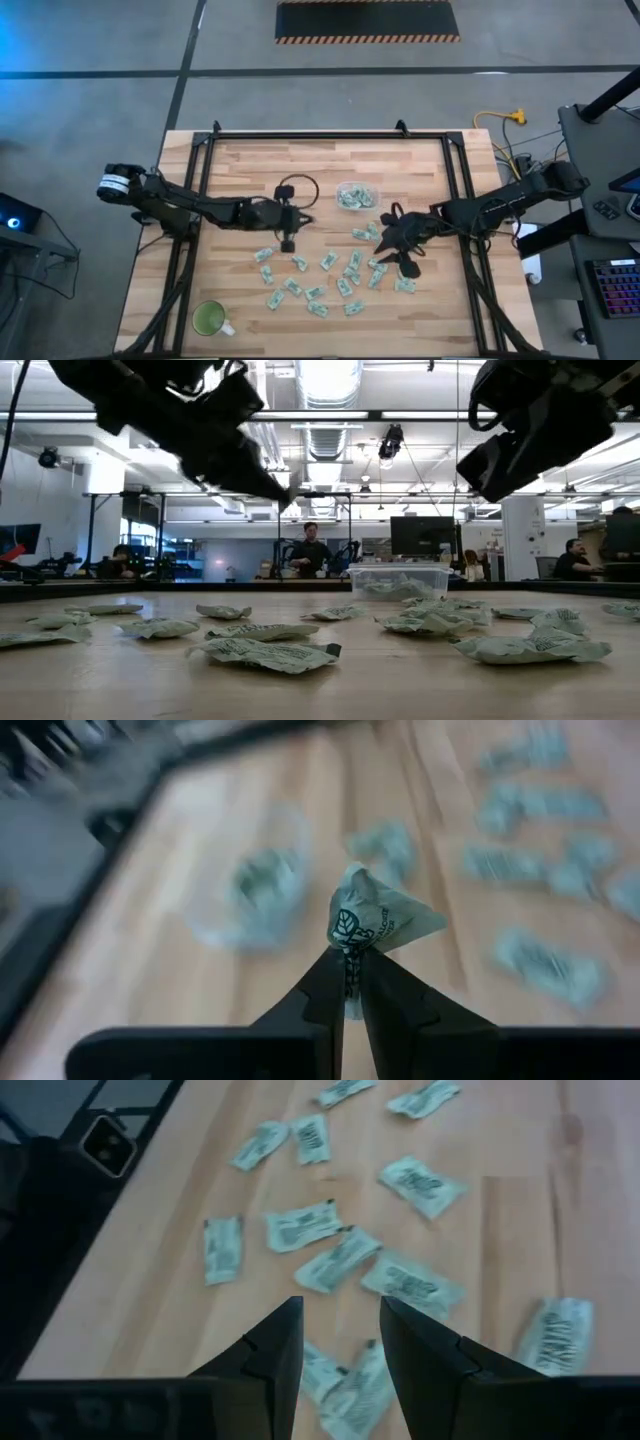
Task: Pick and place Stevia / Truvia into bins
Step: Put the stevia packet into the transparent bin
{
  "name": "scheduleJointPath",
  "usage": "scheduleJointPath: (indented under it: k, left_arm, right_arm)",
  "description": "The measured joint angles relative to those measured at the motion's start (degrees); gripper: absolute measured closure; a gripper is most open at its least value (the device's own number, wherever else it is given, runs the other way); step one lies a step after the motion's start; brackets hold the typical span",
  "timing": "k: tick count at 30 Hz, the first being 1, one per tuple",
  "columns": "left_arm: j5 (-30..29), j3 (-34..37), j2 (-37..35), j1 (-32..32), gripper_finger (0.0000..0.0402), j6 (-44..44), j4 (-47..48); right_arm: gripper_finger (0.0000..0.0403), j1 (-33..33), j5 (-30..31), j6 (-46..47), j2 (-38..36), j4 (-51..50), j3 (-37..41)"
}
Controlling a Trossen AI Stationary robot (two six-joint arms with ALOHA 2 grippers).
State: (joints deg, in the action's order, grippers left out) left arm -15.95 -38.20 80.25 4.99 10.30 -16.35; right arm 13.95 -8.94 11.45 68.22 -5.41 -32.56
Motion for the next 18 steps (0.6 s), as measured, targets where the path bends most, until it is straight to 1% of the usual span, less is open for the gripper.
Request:
scheduleJointPath:
  k: [5, 9, 12, 18]
  left_arm:
    - [0.8, -0.4, 1.2, -4.7, 0.0387, 2.5, -11.0]
    - [5.8, -1.7, 4.9, -9.1, 0.0387, 2.5, -18.0]
    - [8.5, -4.3, 9.2, -11.8, 0.0387, 2.4, -19.6]
    - [9.3, -11.7, 17.5, -15.8, 0.0387, 2.0, -18.5]
  right_arm:
    - [0.028, 2.8, 4.0, 0.6, 0.0, 0.0, 0.0]
    - [0.0282, 3.1, 4.5, 0.6, 0.0, 0.2, 0.0]
    - [0.0282, 3.1, 4.6, 0.6, 0.0, 0.2, 0.0]
    - [0.0285, 3.1, 4.6, 0.6, 0.0, 0.2, 0.0]
